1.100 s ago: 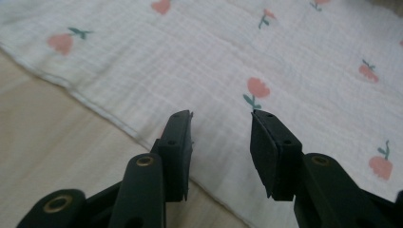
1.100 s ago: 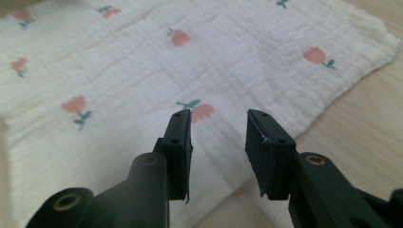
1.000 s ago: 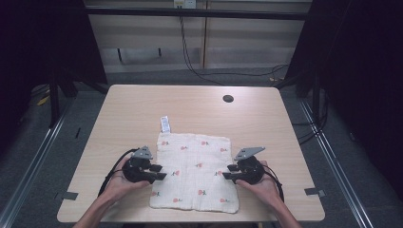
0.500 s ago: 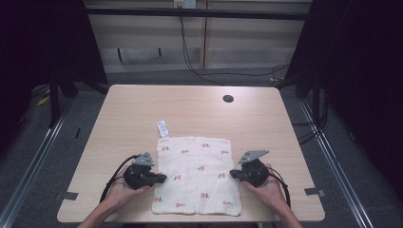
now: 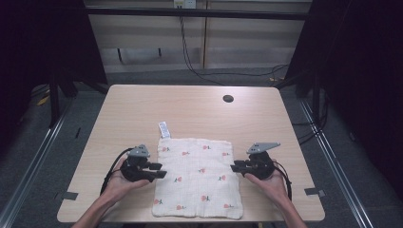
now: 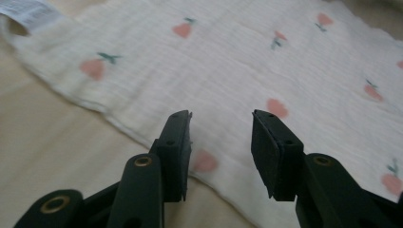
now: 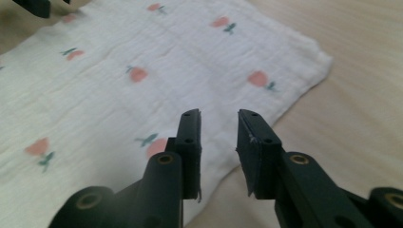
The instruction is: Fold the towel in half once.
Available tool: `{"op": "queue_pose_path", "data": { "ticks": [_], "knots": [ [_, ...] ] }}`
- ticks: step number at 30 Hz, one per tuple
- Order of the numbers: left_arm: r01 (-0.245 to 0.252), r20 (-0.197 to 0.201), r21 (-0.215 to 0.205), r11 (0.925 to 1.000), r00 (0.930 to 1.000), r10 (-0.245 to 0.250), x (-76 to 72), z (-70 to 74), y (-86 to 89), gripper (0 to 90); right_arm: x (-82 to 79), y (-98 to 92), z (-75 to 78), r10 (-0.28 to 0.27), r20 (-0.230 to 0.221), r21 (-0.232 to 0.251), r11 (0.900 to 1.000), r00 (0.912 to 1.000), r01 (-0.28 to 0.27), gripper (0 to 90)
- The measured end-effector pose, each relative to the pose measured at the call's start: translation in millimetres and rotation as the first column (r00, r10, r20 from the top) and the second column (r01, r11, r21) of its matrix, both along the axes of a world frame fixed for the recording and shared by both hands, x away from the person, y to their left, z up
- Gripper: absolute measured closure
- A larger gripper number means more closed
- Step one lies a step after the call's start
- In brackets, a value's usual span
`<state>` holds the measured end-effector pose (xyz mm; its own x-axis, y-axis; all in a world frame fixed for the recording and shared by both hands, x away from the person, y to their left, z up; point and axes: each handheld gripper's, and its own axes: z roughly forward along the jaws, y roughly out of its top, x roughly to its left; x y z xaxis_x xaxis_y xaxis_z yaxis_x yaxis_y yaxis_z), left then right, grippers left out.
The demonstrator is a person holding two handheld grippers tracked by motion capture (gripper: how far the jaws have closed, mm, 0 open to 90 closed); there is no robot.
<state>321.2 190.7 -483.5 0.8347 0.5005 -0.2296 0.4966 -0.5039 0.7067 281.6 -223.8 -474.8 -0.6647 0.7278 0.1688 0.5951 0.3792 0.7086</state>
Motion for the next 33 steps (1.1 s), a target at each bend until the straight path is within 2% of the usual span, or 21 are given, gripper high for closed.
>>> {"op": "queue_pose_path", "data": {
  "ticks": [1,2,3,4,5,6,8,9,10,11,12,13,14,16,20,23,26,27,29,31,33],
  "knots": [
    [-0.01,-0.006,-0.002,0.9999,0.9999,0.01,6.0,0.5,2.1,57.2,4.0,-0.3,0.5,-0.003,0.003,-0.001,1.0,1.0,0.003,69.7],
    [-0.023,0.007,0.011,0.9997,0.9997,0.023,13.3,1.2,5.0,57.3,9.3,-0.4,1.1,-0.004,0.003,0.001,1.0,1.0,0.004,68.7],
    [-0.042,0.028,-0.007,0.9991,0.9987,0.043,18.8,1.4,9.7,57.9,16.7,0.9,1.5,-0.008,0.007,-0.009,1.0,0.9999,0.008,67.8],
    [-0.063,-0.007,-0.041,0.9972,0.998,0.063,26.6,0.3,15.0,59.9,22.3,2.2,2.3,-0.013,0.013,-0.019,1.0,0.9998,0.013,67.6],
    [-0.081,-0.014,-0.022,0.9965,0.9967,0.08,33.6,-0.2,18.4,59.3,28.4,3.2,2.9,-0.012,0.014,-0.021,1.0,0.9998,0.012,67.2],
    [-0.1,0.002,-0.011,0.995,0.995,0.1,37.8,-0.3,20.1,58.4,35.1,4.1,3.3,-0.011,0.02,-0.025,1.0,0.9997,0.011,66.9],
    [-0.149,-0.017,-0.05,0.9876,0.9888,0.148,50.9,1.9,28.3,58.2,46.2,4.5,5.0,-0.021,0.034,-0.044,0.999,0.9992,0.023,66.4],
    [-0.167,-0.004,-0.052,0.9847,0.986,0.167,55.5,3.3,30.2,57.2,54.7,3.9,5.8,-0.032,0.038,-0.048,0.998,0.9988,0.034,66.0],
    [-0.167,-0.004,-0.052,0.9847,0.986,0.167,55.5,3.3,30.2,57.2,61.6,3.0,6.0,-0.045,0.036,-0.041,0.998,0.9983,0.047,64.5],
    [-0.186,-0.007,-0.042,0.9817,0.9826,0.186,64.4,5.0,32.1,57.0,68.1,2.2,5.3,-0.064,0.032,-0.042,0.997,0.9975,0.065,62.1],
    [-0.199,0.003,-0.026,0.9797,0.98,0.199,67.1,4.7,32.1,56.8,74.6,2.2,2.8,-0.073,0.009,-0.041,0.997,0.9973,0.073,61.9],
    [-0.218,0.003,-0.011,0.9758,0.9759,0.218,71.6,3.4,32.7,57.1,78.3,2.8,0.8,-0.082,0.0,-0.062,0.995,0.9967,0.081,62.5],
    [-0.218,0.003,-0.011,0.9758,0.9759,0.218,71.6,3.4,32.7,58.4,78.3,2.8,0.8,-0.082,0.0,-0.062,0.995,0.9967,0.081,62.5],
    [-0.223,-0.02,0.007,0.9749,0.9747,0.223,82.6,-2.1,34.8,58.5,90.3,6.6,-10.1,-0.078,-0.012,-0.104,0.992,0.9969,0.077,63.0],
    [-0.214,-0.036,0.006,0.9769,0.9762,0.214,86.8,-6.5,32.0,57.2,97.4,6.7,-16.3,-0.088,-0.021,-0.094,0.992,0.9959,0.086,63.0],
    [-0.205,-0.023,0.037,0.978,0.9783,0.206,89.2,-11.7,18.7,56.4,103.4,8.8,-22.8,-0.08,-0.033,-0.107,0.991,0.9963,0.076,62.7],
    [-0.208,-0.045,0.025,0.9779,0.977,0.209,91.8,-16.2,11.5,54.7,105.0,11.1,-23.5,-0.074,-0.023,-0.103,0.992,0.997,0.071,63.7],
    [-0.202,-0.041,0.026,0.979,0.9783,0.203,91.3,-16.3,8.5,54.5,104.6,11.8,-23.9,-0.072,-0.025,-0.096,0.993,0.9971,0.069,64.7],
    [-0.212,-0.014,0.049,0.9761,0.977,0.213,89.9,-16.0,2.5,54.6,103.8,13.3,-23.8,-0.066,-0.013,-0.11,0.992,0.9977,0.064,67.0],
    [-0.202,0.022,0.082,0.9759,0.9794,0.201,89.5,-15.5,-1.1,56.9,102.5,14.9,-24.0,-0.06,0.0,-0.124,0.99,0.9982,0.06,68.4],
    [-0.196,-0.002,0.062,0.9786,0.9805,0.197,90.5,-16.0,-3.8,57.2,101.9,15.8,-24.5,-0.051,0.008,-0.124,0.991,0.9987,0.051,74.2]
  ]
}}
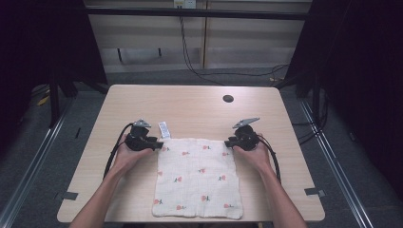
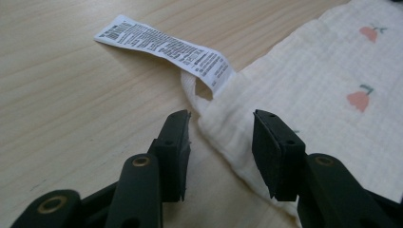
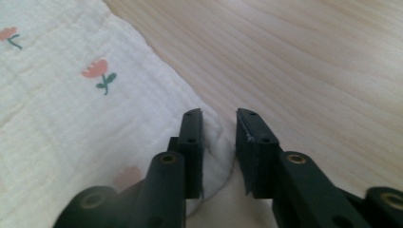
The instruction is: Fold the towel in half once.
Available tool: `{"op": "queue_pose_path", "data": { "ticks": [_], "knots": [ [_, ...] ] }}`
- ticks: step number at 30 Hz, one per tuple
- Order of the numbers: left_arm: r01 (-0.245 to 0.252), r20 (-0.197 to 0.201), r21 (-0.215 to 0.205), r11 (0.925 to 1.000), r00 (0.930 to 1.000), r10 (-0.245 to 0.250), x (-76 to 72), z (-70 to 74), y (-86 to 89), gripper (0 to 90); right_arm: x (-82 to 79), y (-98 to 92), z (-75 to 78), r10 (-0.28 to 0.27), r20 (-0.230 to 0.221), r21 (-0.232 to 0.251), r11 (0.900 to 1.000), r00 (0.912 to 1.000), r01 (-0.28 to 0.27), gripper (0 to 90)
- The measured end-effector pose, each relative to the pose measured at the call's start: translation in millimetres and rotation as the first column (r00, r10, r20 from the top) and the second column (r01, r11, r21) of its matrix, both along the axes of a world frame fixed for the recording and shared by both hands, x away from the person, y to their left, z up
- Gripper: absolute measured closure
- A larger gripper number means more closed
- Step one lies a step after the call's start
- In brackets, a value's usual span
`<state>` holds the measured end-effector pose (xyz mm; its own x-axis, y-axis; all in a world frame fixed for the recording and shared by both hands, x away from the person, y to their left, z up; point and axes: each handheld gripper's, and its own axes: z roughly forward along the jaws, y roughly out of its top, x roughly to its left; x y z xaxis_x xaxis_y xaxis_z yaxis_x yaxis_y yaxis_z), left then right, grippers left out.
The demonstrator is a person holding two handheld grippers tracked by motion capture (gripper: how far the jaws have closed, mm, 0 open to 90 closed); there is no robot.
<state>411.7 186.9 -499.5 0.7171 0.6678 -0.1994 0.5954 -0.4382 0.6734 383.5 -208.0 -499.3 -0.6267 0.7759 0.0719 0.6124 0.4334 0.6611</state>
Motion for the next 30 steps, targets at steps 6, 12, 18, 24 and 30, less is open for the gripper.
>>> {"op": "queue_pose_path", "data": {
  "ticks": [6,12,18,24,30],
  "knots": [
    [0.075,0.011,-0.01,0.9971,0.9971,-0.075,-7.5,-2.3,-7.2,80.3,0.0,2.2,0.0,0.023,-0.023,0.025,0.999,0.9995,-0.023,86.5],
    [0.049,-0.002,-0.054,0.9973,0.9988,-0.05,-9.2,-4.5,-2.5,86.5,0.4,-6.6,2.7,0.001,-0.044,0.103,0.995,0.999,0.003,88.1],
    [0.052,-0.001,-0.108,0.9928,0.9986,-0.053,-8.4,6.7,3.1,86.8,0.0,-10.9,13.3,-0.005,-0.027,0.134,0.991,0.9996,0.009,88.2],
    [0.062,0.031,-0.123,0.9905,0.9978,-0.059,-6.9,22.3,3.3,86.8,1.8,-13.8,23.8,-0.004,-0.009,0.144,0.99,0.9999,0.005,88.3],
    [0.064,0.046,-0.135,0.9888,0.9972,-0.058,-4.4,31.5,0.7,86.8,8.6,-16.3,43.2,-0.004,0.019,0.153,0.988,0.9998,0.001,88.3]
  ]
}}
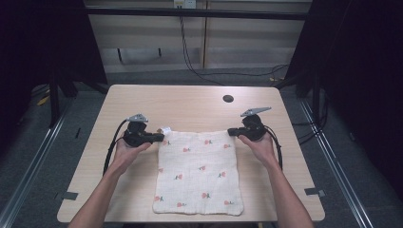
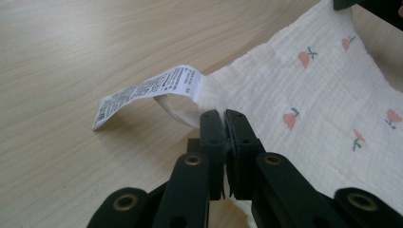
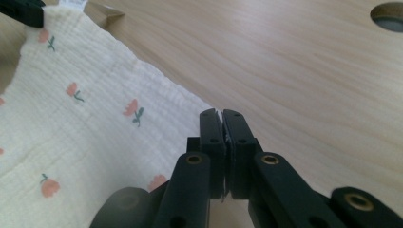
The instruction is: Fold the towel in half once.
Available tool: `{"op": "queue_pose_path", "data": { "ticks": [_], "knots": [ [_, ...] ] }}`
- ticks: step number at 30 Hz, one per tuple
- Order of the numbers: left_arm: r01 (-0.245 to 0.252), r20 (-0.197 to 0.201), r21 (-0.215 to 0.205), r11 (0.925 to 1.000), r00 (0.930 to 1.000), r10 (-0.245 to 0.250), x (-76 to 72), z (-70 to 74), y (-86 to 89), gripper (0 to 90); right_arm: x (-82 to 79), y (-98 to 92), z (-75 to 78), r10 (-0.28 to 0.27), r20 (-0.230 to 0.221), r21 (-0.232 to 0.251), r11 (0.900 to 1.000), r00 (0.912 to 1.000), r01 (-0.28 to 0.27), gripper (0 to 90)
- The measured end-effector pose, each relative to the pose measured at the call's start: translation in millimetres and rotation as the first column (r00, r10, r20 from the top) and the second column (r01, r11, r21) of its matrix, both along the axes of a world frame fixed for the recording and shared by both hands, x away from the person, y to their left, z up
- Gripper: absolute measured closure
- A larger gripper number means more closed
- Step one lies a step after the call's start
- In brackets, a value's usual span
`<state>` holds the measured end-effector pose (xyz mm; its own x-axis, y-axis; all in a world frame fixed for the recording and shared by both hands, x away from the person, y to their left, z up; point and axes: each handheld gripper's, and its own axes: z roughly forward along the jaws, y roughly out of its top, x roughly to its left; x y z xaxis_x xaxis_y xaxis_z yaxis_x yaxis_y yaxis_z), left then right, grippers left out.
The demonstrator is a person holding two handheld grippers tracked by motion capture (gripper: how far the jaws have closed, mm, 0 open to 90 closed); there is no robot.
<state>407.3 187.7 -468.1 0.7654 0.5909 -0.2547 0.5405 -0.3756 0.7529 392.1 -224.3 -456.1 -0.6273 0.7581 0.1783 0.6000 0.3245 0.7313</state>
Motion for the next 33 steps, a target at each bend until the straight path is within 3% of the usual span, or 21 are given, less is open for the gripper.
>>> {"op": "queue_pose_path", "data": {
  "ticks": [2,8,16,19,33],
  "knots": [
    [-0.009,0.006,-0.026,0.9996,0.9999,0.009,0.3,2.7,0.0,86.8,1.9,-0.9,3.4,-0.004,0.011,0.005,1.0,0.9999,0.004,88.3],
    [0.01,0.029,-0.038,0.9992,0.9996,-0.009,-7.1,9.1,2.4,86.8,-1.8,-1.6,9.7,0.003,0.026,0.006,1.0,0.9997,-0.003,88.3],
    [0.039,0.062,-0.052,0.9979,0.9975,-0.035,-22.5,16.6,5.0,86.7,-21.7,-4.7,6.7,0.023,0.024,0.047,0.999,0.9995,-0.024,88.4],
    [0.047,0.073,-0.06,0.9971,0.9964,-0.043,-29.5,18.7,6.2,86.7,-31.1,-5.7,7.8,0.031,0.042,0.101,0.994,0.9987,-0.035,88.4],
    [0.084,0.101,-0.085,0.9928,0.992,-0.075,-55.4,30.5,12.6,86.8,-59.8,-9.6,21.7,0.053,0.086,0.135,0.989,0.9949,-0.064,88.5]
  ]
}}
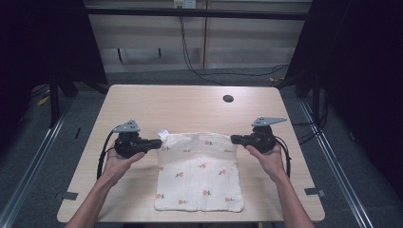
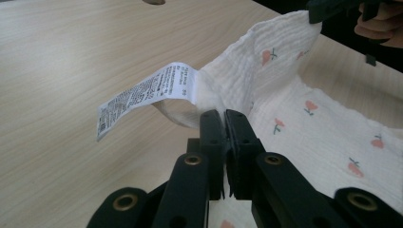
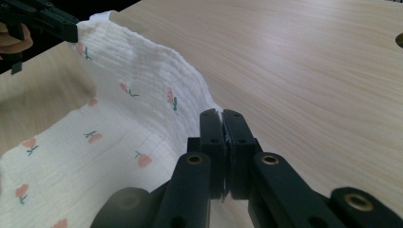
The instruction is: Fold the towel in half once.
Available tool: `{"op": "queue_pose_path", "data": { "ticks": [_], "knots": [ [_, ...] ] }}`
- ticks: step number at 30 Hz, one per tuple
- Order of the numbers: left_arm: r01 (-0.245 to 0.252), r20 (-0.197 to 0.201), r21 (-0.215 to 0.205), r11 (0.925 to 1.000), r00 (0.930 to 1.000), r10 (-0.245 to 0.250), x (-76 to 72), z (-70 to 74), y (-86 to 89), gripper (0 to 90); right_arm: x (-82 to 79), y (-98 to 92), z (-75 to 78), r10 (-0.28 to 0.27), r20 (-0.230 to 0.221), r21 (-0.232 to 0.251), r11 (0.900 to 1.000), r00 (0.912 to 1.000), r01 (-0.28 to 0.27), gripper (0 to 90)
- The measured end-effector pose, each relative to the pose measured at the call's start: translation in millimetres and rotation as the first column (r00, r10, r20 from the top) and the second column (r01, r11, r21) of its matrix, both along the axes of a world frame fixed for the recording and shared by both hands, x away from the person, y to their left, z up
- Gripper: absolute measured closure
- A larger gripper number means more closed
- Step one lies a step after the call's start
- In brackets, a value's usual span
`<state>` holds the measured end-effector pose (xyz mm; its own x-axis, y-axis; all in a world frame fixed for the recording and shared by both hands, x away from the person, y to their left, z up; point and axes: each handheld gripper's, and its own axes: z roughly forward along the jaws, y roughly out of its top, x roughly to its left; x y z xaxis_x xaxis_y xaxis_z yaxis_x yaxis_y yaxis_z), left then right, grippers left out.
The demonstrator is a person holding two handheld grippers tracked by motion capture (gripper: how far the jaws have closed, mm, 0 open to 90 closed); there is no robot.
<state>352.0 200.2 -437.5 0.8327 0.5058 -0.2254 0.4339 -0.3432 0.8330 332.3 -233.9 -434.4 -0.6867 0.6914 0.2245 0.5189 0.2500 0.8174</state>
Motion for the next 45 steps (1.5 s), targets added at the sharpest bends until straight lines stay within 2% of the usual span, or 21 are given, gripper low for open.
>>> {"op": "queue_pose_path", "data": {
  "ticks": [7,10,11,12,14,15,19,24,29,36,42,44,45],
  "knots": [
    [-0.002,0.007,-0.009,1.0,1.0,0.002,-12.0,3.1,0.8,86.8,-13.5,-7.1,4.4,-0.001,0.002,0.011,1.0,1.0,0.0,88.5],
    [-0.011,0.005,0.012,0.9999,0.9999,0.011,-18.0,0.4,-0.4,86.8,-20.3,-7.9,5.5,-0.014,0.013,-0.006,1.0,0.9998,0.015,88.5],
    [-0.009,-0.002,0.002,1.0,1.0,0.009,-19.7,-0.7,0.0,86.7,-22.0,-8.6,5.9,-0.015,0.016,0.002,1.0,0.9998,0.015,88.5],
    [-0.005,0.0,0.009,0.9999,1.0,0.005,-20.8,-0.9,-0.1,86.8,-24.5,-9.3,5.9,-0.014,0.015,0.019,1.0,0.9998,0.014,88.5],
    [0.0,0.008,0.02,0.9998,1.0,-0.001,-22.1,-0.7,-0.3,86.8,-27.8,-8.3,5.0,-0.003,0.018,0.004,1.0,0.9998,0.003,88.5],
    [-0.001,0.001,-0.004,1.0,1.0,0.001,-23.0,0.2,0.2,86.8,-29.4,-7.6,5.0,-0.001,0.015,0.002,1.0,0.9999,0.001,88.5],
    [0.01,-0.001,0.003,1.0,1.0,-0.01,-26.7,2.6,0.7,86.8,-38.5,-5.3,8.2,0.012,0.027,-0.018,1.0,0.9996,-0.012,88.5],
    [0.009,0.01,-0.005,0.9999,0.9999,-0.009,-34.9,5.8,1.9,86.8,-47.8,-9.5,13.8,0.011,0.045,-0.001,1.0,0.9989,-0.011,88.5],
    [0.013,0.0,0.012,0.9998,0.9999,-0.013,-39.1,-1.5,-1.0,86.8,-54.7,-5.9,10.7,0.035,0.035,-0.015,0.999,0.9988,-0.034,88.5],
    [0.013,0.013,0.032,0.9994,0.9998,-0.013,-47.2,1.1,3.5,86.8,-64.8,-3.5,8.8,0.054,0.029,-0.023,0.998,0.9981,-0.053,88.5],
    [0.026,-0.014,0.033,0.9991,0.9996,-0.025,-56.5,-4.9,7.3,86.8,-76.6,-5.2,5.4,0.061,0.018,-0.021,0.998,0.998,-0.06,88.5],
    [0.032,-0.023,0.035,0.9989,0.9993,-0.031,-58.3,-6.7,7.1,86.8,-80.3,-6.6,5.0,0.064,0.015,0.004,0.998,0.9979,-0.064,88.5],
    [0.041,-0.023,0.045,0.9981,0.9989,-0.04,-63.8,-8.2,7.6,86.8,-82.8,-6.7,6.4,0.06,0.019,0.003,0.998,0.998,-0.06,88.5]
  ]
}}
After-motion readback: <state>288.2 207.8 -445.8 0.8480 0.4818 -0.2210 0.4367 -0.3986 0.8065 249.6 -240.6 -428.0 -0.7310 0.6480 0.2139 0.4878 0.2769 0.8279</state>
